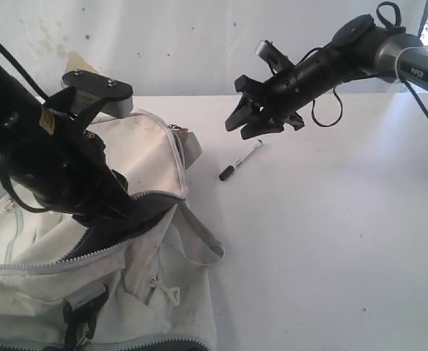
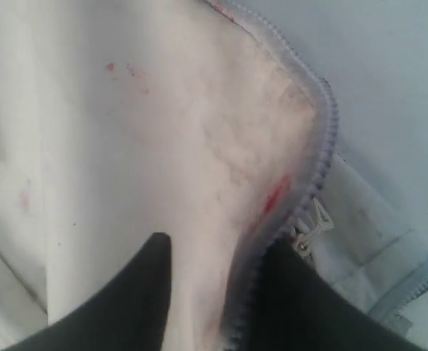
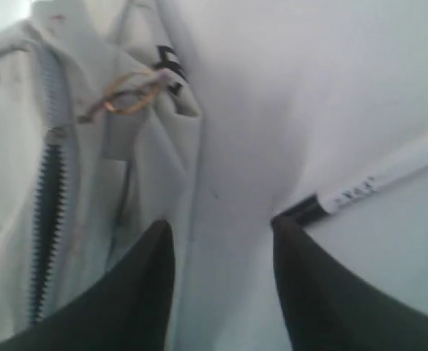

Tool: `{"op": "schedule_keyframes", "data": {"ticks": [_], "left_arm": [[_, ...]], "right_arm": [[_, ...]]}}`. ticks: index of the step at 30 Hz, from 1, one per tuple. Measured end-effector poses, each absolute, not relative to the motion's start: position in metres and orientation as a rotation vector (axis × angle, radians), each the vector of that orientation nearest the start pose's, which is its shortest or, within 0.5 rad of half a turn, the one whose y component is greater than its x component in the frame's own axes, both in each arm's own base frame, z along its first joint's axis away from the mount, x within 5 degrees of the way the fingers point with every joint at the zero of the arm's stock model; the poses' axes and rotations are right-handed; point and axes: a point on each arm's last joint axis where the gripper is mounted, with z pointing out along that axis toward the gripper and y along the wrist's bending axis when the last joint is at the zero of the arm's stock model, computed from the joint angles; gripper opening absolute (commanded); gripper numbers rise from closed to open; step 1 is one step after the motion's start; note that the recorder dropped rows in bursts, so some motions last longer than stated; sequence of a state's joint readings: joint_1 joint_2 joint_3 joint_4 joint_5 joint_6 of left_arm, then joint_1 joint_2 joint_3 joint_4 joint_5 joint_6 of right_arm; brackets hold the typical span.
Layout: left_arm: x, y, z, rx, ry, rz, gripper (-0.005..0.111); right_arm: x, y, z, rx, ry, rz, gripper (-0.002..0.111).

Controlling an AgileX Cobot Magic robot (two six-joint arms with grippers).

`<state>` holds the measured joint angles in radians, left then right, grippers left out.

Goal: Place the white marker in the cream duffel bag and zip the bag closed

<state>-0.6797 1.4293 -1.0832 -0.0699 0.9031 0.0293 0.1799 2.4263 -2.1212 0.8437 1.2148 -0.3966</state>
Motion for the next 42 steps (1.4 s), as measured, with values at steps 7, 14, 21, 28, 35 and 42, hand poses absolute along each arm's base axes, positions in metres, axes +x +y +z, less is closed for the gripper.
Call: {"op": "schedule_keyframes", "data": {"ticks": [7, 14, 21, 28, 35, 42], "left_arm": [[0.222, -0.186, 0.272, 0.929, 2.625, -0.253, 0.0], [0.223, -0.186, 0.285, 0.794, 2.565, -0.316, 0.0], [0.217, -0.181, 0.3, 0.616, 2.552, -0.387, 0.0], [0.215, -0.17, 0.313, 0.435, 2.533, -0.366, 0.0], [0.224, -0.151, 0.319, 0.288, 2.52, -0.325, 0.0], [0.227, -0.143, 0.32, 0.252, 2.526, -0.306, 0.0]], "right_arm": [[0.487, 0.137, 0.172, -0.456, 2.819, 0.829, 0.041], [0.493, 0.128, 0.167, -0.34, 2.846, 0.658, 0.057], [0.502, 0.142, 0.165, -0.315, 2.74, 0.564, 0.057], [0.498, 0.176, 0.162, -0.42, 2.678, 0.405, 0.057], [0.497, 0.194, 0.158, -0.45, 2.624, 0.329, 0.057], [0.498, 0.193, 0.143, -0.358, 2.664, 0.212, 0.057]]}}
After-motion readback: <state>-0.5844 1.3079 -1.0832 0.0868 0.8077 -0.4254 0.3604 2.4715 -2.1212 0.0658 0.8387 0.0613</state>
